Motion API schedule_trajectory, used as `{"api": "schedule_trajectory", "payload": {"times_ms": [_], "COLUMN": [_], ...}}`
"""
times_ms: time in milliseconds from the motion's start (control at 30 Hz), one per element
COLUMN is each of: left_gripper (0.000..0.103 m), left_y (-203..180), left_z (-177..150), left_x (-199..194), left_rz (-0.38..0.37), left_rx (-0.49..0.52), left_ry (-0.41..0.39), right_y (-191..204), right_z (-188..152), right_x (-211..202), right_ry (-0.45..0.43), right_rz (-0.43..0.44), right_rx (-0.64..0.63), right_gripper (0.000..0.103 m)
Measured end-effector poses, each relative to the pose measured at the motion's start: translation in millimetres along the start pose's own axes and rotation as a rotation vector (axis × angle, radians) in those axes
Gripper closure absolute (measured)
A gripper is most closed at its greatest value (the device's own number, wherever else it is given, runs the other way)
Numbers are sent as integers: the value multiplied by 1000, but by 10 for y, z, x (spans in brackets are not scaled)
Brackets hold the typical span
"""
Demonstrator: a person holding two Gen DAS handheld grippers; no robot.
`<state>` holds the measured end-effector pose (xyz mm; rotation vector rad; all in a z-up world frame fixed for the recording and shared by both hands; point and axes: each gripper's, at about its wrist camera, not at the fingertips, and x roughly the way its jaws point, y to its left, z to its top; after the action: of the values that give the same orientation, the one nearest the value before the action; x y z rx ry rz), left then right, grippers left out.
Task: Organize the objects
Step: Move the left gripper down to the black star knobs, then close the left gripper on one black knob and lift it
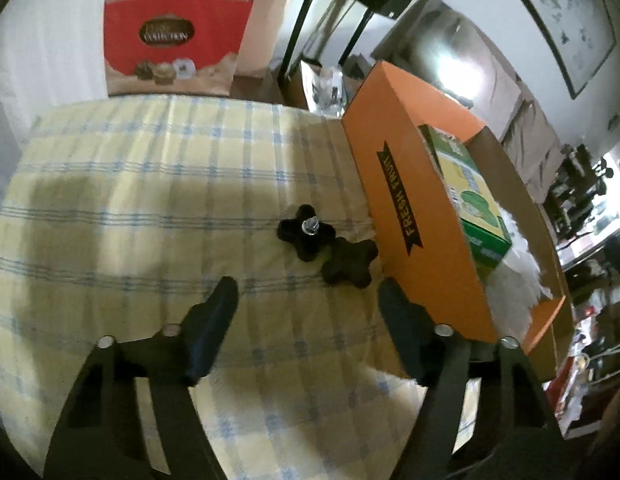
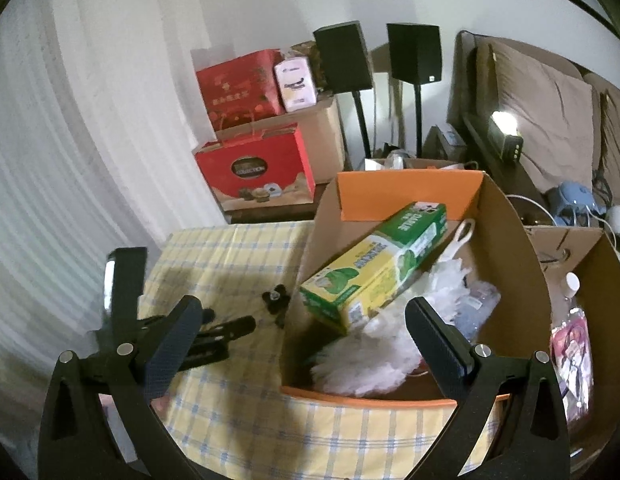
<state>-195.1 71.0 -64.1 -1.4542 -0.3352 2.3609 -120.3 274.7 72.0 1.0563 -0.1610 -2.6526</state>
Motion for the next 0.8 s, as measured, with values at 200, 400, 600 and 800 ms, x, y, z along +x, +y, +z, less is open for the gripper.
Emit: {"api": "schedule_trajectory", "payload": {"times_ms": [200,400,600,800], "left_gripper": [55,55,55,63], "left_y": [-36,-158,-227,-278], "left_z": [97,128,135,140], "left_x": [222,367,486,522], "left_rz": [-33,-26,-11,-12], "left_rx": [-5,17,39,72], "left_ry": [39,59,73,59], "right_y": [-183,-336,-408,-461], "right_z": [18,20,-9,-44], "right_x": [-65,-87,-54,-18], "right_ry": [-9,-16,-6,5], "right_rz": [-11,-15,-16,-7], "right_rx": [26,56,68,85], "right_gripper": [0,0,0,0]}}
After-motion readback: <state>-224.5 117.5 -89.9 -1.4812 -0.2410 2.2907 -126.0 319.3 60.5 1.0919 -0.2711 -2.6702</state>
